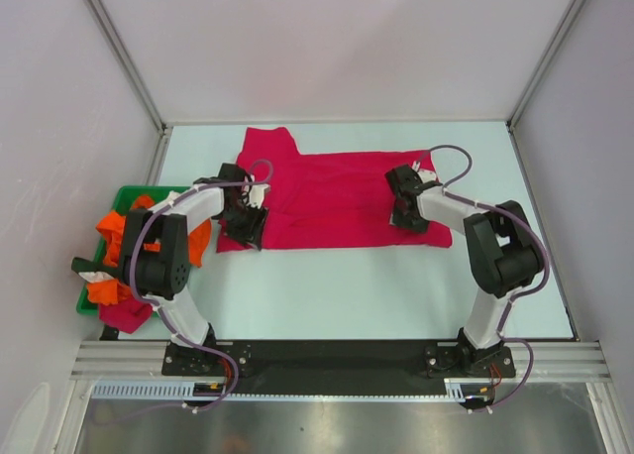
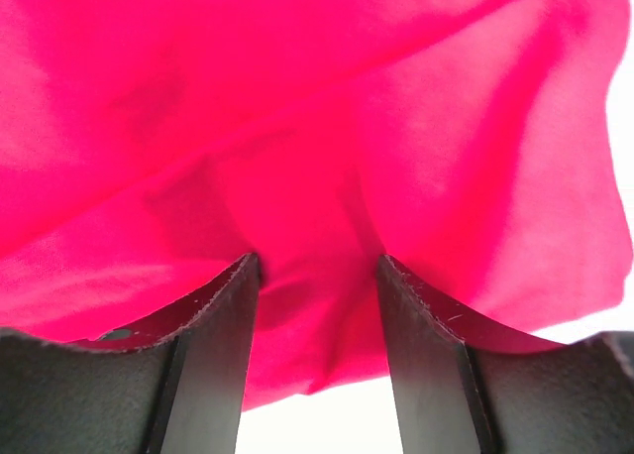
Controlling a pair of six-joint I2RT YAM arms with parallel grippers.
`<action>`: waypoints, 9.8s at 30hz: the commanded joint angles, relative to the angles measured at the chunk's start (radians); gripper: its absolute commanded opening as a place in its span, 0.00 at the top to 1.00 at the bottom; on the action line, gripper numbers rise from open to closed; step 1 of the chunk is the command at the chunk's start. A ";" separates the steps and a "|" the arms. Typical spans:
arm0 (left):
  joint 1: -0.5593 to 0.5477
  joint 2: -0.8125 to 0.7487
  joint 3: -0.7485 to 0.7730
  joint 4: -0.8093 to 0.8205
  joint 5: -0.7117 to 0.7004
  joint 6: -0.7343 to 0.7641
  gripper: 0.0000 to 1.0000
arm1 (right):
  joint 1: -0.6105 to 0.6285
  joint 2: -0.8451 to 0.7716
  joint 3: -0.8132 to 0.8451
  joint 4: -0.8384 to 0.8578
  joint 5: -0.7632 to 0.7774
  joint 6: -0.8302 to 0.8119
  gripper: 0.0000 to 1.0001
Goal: Fold and stack the t-shirts
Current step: Fold the flattened tshirt in 1/3 of the way
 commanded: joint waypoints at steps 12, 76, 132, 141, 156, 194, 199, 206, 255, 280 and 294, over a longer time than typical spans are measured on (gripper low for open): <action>-0.014 -0.076 -0.065 -0.005 0.020 0.025 0.45 | -0.032 -0.137 -0.176 -0.135 0.041 0.020 0.41; 0.096 0.064 0.164 0.102 -0.214 -0.182 0.44 | 0.250 -0.166 0.034 0.016 0.140 -0.132 0.35; 0.067 0.353 0.751 0.055 -0.201 -0.199 0.52 | 0.272 -0.135 -0.012 0.036 0.136 -0.126 0.39; 0.047 0.072 0.459 0.047 -0.112 -0.176 0.49 | 0.303 -0.126 0.081 0.131 0.038 -0.209 0.43; 0.044 -0.020 0.213 0.039 -0.093 -0.184 0.57 | 0.398 0.219 0.517 0.174 -0.106 -0.266 0.62; -0.092 0.245 0.326 0.127 -0.251 -0.231 0.56 | 0.163 -0.027 0.012 0.244 0.028 -0.178 0.58; -0.092 0.280 0.343 0.116 -0.254 -0.228 0.57 | 0.155 -0.002 0.008 0.246 0.017 -0.163 0.58; -0.091 0.260 0.348 0.110 -0.249 -0.233 0.90 | 0.157 0.010 0.006 0.243 0.006 -0.157 0.58; -0.114 0.489 0.949 0.016 -0.272 -0.184 0.46 | 0.137 -0.007 -0.024 0.203 -0.009 -0.129 0.97; -0.069 0.075 0.227 0.050 -0.260 -0.121 0.50 | -0.021 -0.111 -0.045 0.114 0.038 -0.069 0.92; -0.063 0.096 0.259 0.069 -0.194 -0.145 0.51 | -0.021 -0.207 -0.007 0.137 0.075 -0.097 0.40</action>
